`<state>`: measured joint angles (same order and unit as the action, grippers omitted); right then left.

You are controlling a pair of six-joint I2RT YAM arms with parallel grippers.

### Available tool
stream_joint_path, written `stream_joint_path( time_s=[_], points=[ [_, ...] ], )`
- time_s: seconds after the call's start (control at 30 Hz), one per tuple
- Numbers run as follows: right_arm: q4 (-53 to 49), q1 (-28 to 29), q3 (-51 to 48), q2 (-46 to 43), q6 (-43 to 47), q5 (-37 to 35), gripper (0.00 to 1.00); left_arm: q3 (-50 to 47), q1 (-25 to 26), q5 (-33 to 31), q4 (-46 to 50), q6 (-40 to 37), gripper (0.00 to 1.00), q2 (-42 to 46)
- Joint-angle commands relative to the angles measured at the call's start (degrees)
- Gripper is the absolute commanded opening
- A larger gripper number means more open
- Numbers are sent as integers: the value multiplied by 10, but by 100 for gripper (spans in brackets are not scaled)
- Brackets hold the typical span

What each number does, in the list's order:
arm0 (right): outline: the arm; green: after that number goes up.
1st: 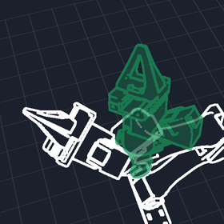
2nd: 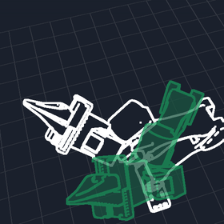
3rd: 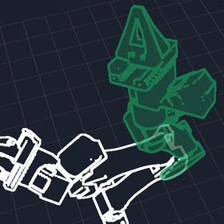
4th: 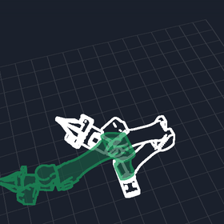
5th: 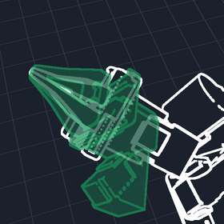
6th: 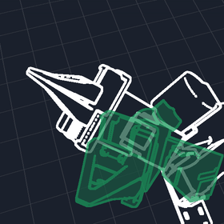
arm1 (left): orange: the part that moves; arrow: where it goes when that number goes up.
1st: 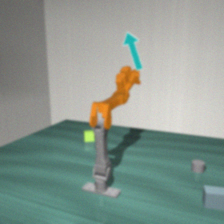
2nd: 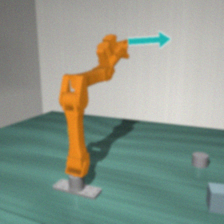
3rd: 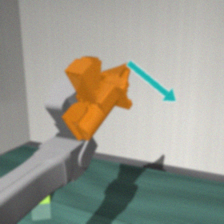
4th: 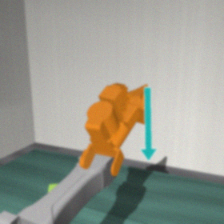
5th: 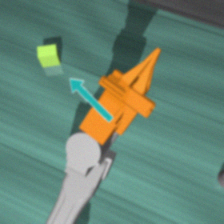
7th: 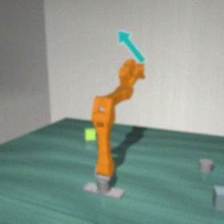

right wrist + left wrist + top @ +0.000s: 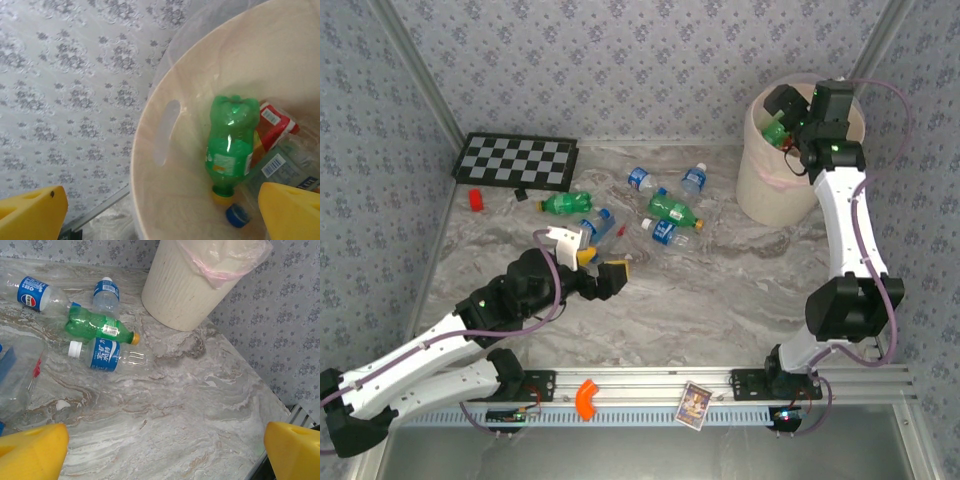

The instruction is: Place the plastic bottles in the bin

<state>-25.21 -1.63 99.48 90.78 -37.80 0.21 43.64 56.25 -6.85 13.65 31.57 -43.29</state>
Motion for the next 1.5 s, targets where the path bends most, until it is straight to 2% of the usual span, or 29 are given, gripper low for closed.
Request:
stream_joint_path(
  time_s=[0.0,0.37,0.57,0.7,0.93,1.1,1.27,1.47],
  points=[
    [1,23,-22,-52,43,-21,100,-1,-2,-1,-11,0,100,-5],
    [15,117,-183,-174,115,-14,100,-6,-2,-8,-11,9,100,-16],
    [-21,164,-242,-219,161,14,100,-7,-3,-16,-28,23,100,-51],
    [-7,201,-304,-247,181,13,100,-3,-3,-17,-43,33,100,-83],
    [10,250,-394,-262,188,1,99,6,-3,-24,-45,36,100,-121],
    [50,279,-453,-262,174,-13,100,-5,-4,-57,-41,37,100,-116],
    [107,289,-499,-256,152,-16,99,-2,-12,-66,-33,37,100,-115],
    [128,291,-501,-214,151,-16,99,5,-19,-63,-31,34,100,-126]
  ],
)
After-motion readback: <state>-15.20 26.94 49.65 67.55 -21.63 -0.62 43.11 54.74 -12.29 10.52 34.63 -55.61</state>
